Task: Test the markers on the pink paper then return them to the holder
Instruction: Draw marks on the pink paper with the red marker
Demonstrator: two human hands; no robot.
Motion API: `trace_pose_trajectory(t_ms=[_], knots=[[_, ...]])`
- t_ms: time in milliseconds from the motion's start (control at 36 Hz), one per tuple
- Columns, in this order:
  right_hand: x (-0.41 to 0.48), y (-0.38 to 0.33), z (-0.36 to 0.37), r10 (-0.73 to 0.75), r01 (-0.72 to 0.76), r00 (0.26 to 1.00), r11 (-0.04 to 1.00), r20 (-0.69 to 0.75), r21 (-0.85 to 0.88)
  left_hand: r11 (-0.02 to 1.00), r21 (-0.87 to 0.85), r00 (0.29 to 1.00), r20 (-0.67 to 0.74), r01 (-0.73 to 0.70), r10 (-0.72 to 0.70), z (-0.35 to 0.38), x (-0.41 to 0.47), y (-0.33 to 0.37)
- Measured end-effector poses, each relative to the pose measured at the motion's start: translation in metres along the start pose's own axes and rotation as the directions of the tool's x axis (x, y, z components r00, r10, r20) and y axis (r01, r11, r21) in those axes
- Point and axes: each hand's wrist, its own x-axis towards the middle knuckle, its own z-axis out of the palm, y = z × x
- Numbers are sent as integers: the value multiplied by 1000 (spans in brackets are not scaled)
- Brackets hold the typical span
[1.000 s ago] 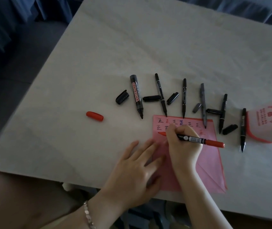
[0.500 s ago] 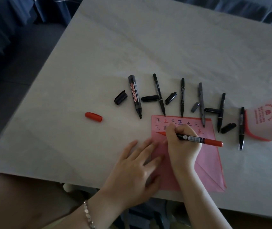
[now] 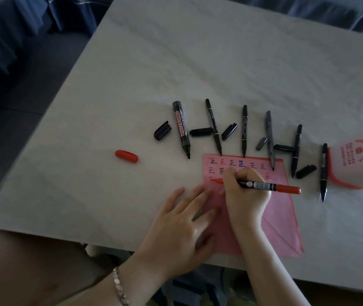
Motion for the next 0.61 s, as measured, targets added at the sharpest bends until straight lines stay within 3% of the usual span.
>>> trace_pose_trajectory(t_ms=[611], knots=[[-1,-1,0,-53,53,998,999,33,-6,1000,-9,1000,18,13,-12,-2,0,1]])
